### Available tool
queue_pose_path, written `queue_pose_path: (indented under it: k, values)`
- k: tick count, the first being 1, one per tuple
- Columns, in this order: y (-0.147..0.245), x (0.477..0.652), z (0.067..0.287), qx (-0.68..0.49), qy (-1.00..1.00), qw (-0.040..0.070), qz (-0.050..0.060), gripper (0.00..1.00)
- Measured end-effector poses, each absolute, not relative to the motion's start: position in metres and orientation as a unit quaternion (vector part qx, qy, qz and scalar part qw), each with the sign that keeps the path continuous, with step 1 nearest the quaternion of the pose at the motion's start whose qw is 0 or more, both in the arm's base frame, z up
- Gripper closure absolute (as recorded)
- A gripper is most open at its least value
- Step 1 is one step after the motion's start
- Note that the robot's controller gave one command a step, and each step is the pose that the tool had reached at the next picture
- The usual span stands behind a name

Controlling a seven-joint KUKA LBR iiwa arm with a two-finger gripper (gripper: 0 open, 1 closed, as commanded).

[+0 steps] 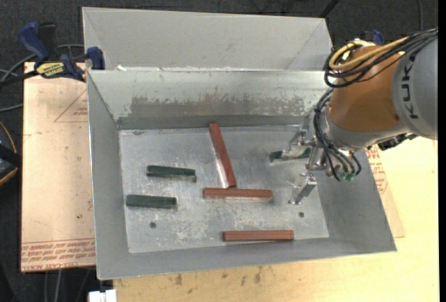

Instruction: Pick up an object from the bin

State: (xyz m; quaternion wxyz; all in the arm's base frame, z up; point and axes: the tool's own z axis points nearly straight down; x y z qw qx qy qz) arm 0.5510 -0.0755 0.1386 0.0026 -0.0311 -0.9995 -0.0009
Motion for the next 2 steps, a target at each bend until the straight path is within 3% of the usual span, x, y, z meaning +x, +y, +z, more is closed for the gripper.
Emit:
queue_pose_path:
  k: [1,2]
  values:
    - [-0.0554,0.5357,0.0768,-0.002,-1.000,-0.007,0.000,1.00]
    - [-0.0549,0.5337,0.0744,-0.002,-1.000,-0.004,0.000,0.00]
